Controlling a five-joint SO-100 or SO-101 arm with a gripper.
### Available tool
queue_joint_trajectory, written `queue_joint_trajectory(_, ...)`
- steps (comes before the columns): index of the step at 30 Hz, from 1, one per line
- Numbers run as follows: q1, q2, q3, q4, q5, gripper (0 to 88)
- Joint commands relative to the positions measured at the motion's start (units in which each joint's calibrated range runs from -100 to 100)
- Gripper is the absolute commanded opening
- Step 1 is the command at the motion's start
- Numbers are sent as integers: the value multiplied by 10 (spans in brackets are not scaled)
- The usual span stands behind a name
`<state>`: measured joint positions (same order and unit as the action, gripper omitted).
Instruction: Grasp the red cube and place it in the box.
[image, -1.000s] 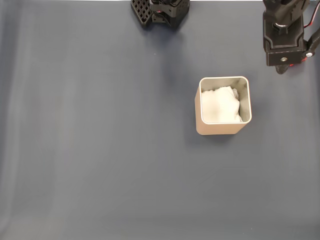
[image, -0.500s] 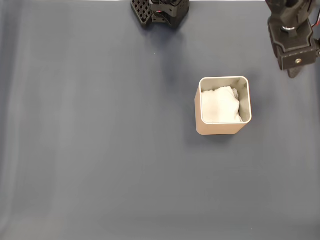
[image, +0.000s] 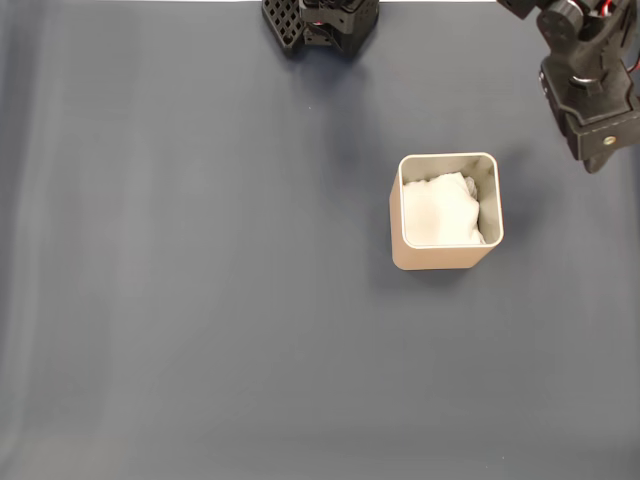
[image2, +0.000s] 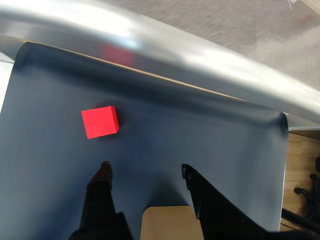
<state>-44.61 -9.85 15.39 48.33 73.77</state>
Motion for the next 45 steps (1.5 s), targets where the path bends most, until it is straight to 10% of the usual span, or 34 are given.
queue_joint_trajectory(1,1,2,-37,-22,7,360)
queue_joint_trajectory(45,-97,13,-42,-45,-88,463)
